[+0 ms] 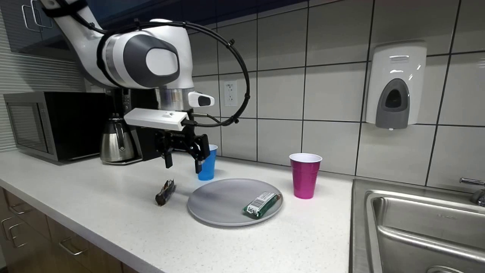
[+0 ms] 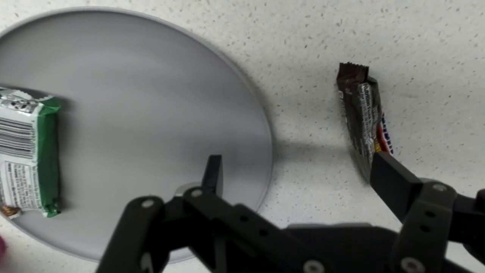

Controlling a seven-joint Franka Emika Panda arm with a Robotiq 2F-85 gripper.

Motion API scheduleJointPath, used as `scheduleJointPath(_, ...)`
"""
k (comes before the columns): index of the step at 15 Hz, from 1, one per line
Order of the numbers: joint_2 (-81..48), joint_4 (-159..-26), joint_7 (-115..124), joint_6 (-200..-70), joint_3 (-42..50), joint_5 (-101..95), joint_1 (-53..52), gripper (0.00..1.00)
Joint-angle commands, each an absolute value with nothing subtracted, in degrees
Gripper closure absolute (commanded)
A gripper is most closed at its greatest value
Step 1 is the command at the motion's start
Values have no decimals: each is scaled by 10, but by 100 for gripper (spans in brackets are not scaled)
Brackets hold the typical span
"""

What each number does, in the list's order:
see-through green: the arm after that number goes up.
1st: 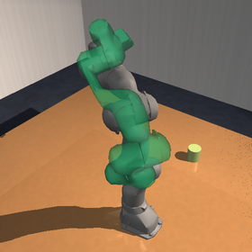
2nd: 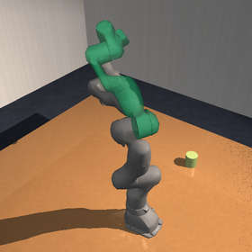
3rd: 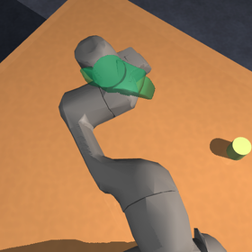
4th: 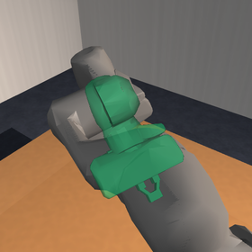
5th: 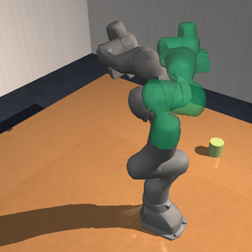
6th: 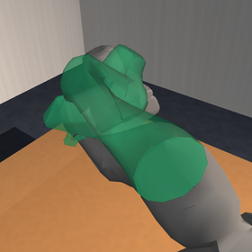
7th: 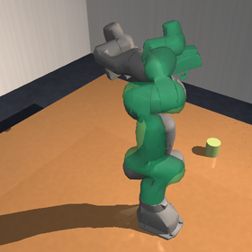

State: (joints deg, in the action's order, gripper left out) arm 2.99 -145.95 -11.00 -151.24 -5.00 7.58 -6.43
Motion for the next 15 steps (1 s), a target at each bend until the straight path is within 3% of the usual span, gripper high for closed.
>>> scheduleJointPath(1, 53, -1467, -139, -1486, -61, 93, -81, 0)
scheduleJointPath(15, 0, -1445, -194, -1497, -84, 75, -112, 0)
